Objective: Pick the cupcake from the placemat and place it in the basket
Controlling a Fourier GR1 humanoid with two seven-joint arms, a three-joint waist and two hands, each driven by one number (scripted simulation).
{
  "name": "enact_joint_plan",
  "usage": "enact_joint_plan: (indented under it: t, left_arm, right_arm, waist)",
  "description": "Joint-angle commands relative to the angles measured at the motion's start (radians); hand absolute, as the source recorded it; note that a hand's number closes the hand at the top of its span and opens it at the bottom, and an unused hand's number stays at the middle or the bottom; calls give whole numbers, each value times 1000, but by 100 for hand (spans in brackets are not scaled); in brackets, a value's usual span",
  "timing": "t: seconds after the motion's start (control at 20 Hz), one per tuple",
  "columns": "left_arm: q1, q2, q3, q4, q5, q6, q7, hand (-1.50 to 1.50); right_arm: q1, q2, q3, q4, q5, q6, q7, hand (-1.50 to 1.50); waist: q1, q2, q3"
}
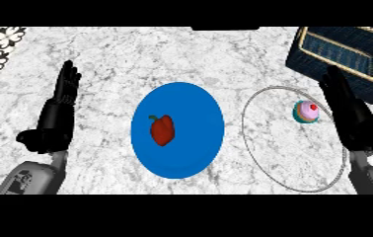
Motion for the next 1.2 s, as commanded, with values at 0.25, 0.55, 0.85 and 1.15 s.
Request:
enact_joint_plan:
  t: [0.25,0.55,0.85,1.15]
  left_arm:
    - [11,55,4,78,73,-110,159,0]
    - [-27,77,22,113,153,-208,261,0]
    - [1,108,62,47,137,-222,370,0]
    - [-24,103,86,125,144,-236,328,0]
  right_arm:
    - [-265,-100,-238,49,-285,447,-173,150]
    - [-200,-142,29,-20,225,534,-583,-150]
    - [-283,-87,0,-106,246,434,-304,-150]
    - [-392,-344,2,-118,289,558,14,-150]
  waist:
    - [82,31,31]
    - [59,25,22]
    - [36,10,17]
    - [28,6,13]
